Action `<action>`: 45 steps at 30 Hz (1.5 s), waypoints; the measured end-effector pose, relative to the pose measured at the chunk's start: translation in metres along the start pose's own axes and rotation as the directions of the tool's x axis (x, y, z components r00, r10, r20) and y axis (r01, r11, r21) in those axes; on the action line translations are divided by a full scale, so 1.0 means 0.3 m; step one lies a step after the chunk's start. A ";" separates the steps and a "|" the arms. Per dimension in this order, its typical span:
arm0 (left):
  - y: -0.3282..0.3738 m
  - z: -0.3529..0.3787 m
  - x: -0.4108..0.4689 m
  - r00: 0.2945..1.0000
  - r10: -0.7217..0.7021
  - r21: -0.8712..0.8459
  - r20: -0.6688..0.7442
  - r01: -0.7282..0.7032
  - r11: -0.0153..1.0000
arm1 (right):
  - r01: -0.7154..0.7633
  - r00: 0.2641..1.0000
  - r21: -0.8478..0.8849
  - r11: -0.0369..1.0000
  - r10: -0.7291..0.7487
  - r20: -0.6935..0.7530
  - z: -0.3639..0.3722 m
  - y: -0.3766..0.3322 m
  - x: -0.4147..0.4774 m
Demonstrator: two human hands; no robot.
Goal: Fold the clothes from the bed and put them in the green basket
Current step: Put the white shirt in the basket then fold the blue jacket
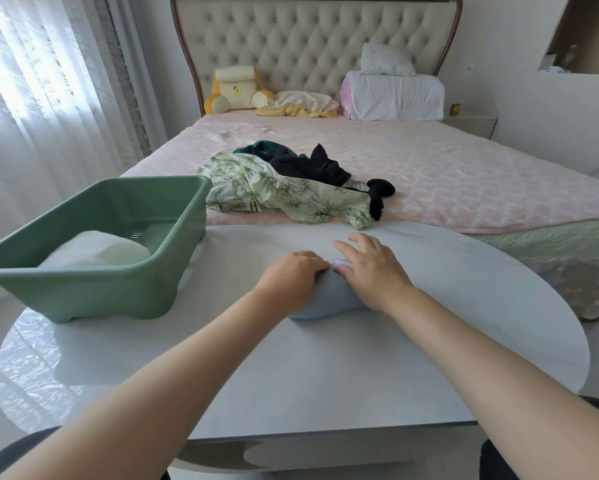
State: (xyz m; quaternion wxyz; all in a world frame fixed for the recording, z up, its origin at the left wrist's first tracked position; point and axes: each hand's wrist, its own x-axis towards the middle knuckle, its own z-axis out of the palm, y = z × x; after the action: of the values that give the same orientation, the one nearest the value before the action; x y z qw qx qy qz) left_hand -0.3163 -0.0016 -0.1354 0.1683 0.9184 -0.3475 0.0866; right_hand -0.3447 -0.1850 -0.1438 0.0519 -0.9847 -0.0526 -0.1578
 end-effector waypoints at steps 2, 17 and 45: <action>0.019 0.006 0.005 0.999 -0.034 0.015 -0.020 0.035 0.999 | 0.108 0.993 0.034 0.994 -0.106 -0.057 0.009 -0.008 0.006; -0.106 0.051 -0.020 0.988 -0.034 0.028 0.151 0.030 0.999 | 0.069 0.913 0.246 0.967 -0.161 0.375 -0.009 -0.010 -0.002; -0.132 -0.332 0.065 1.000 -0.018 0.439 0.005 0.014 0.899 | 0.318 0.920 -0.168 0.933 -0.346 -0.184 -0.119 -0.168 0.242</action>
State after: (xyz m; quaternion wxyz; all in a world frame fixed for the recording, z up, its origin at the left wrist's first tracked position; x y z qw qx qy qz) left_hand -0.2796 0.0510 -0.0473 -0.0435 0.9359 -0.3122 0.1573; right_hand -0.2931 -0.1332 -0.0826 -0.0370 -0.9403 -0.2024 -0.2709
